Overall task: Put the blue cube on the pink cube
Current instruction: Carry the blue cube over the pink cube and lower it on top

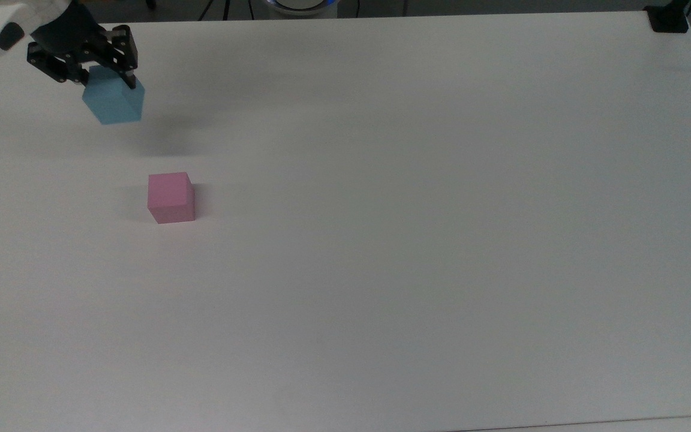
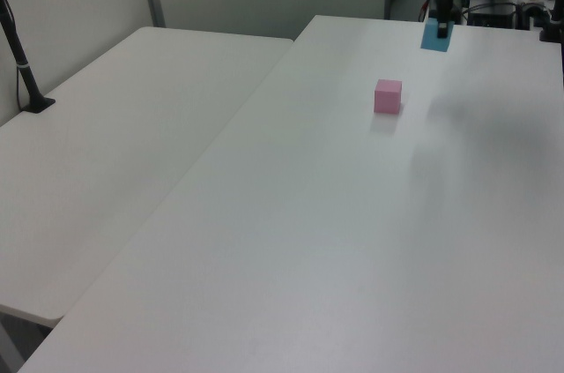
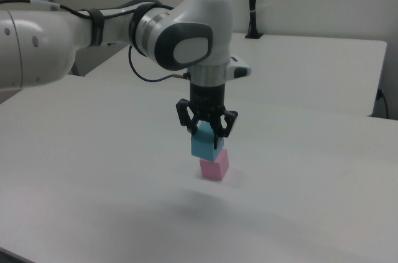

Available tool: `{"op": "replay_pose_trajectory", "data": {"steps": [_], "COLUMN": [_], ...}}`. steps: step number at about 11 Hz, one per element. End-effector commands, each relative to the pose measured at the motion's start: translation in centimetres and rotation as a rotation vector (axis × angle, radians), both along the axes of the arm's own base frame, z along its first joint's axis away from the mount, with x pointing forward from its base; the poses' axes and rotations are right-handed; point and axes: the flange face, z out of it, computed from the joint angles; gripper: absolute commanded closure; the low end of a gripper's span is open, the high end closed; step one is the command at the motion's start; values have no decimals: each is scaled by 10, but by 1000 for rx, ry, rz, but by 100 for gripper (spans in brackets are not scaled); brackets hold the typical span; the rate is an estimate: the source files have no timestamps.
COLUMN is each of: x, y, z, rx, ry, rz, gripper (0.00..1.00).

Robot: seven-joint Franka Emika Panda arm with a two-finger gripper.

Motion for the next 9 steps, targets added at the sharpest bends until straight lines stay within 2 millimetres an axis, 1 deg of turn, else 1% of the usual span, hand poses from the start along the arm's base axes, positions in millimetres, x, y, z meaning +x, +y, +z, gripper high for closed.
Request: {"op": "replay_pose_trajectory", "data": {"steps": [1, 2, 5, 7, 8, 9], "x": [43, 56, 75, 78, 80, 81], "y": [36, 41, 52, 56, 57, 58], "z": [-13, -24, -49, -57, -67, -70], "rx": [-35, -55, -106, -119, -125, -125], "ry": [-50, -63, -61, -53, -37, -33], "rz": [-55, -43, -11, 4, 4, -4], "gripper": [66, 66, 64, 64, 64, 64]}}
